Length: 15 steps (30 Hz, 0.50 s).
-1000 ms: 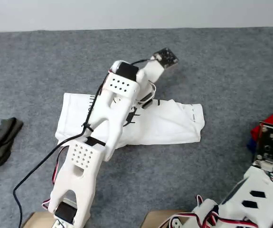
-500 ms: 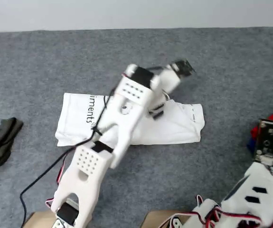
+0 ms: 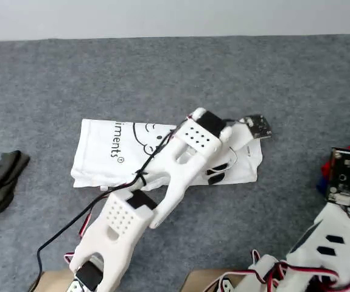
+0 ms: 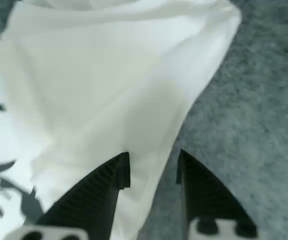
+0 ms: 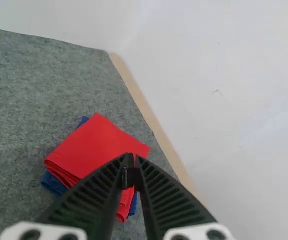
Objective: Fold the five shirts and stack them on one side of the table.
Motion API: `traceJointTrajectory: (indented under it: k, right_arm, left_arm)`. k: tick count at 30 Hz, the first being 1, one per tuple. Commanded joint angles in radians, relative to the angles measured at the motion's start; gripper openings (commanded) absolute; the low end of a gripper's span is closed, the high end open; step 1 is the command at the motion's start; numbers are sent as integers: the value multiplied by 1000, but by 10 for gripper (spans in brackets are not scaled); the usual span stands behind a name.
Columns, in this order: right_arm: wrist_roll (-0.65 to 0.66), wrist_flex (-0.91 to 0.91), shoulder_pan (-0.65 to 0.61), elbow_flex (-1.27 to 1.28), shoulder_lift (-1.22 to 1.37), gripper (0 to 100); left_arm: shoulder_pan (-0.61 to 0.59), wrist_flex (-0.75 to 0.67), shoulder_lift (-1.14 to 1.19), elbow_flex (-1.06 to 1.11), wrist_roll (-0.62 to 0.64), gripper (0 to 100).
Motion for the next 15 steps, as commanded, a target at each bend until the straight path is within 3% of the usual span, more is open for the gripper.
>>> traceJointTrajectory:
  k: [1,15]
  right_arm:
    - [11,-13,7,-3,7,9]
    - [11,-13,7,-3,7,9]
  left_arm:
    - [-26,-74,3,-27,-12,160]
    - [-48,-91,68,-358,-55,162]
